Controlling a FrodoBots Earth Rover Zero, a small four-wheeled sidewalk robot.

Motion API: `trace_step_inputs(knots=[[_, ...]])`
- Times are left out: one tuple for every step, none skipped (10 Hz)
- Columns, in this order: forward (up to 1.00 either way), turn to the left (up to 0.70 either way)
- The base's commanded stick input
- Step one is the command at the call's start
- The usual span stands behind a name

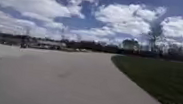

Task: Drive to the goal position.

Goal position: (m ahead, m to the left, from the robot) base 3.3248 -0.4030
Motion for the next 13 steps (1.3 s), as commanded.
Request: trace_step_inputs(knots=[[1.0, -0.27], [1.0, -0.27], [1.0, -0.05], [1.0, 0.0], [1.0, 0.0], [1.0, 0.0], [1.0, 0.0], [1.0, 0.0], [1.0, -0.12], [1.0, -0.25], [1.0, -0.04], [1.0, 0.0], [1.0, 0.0]])
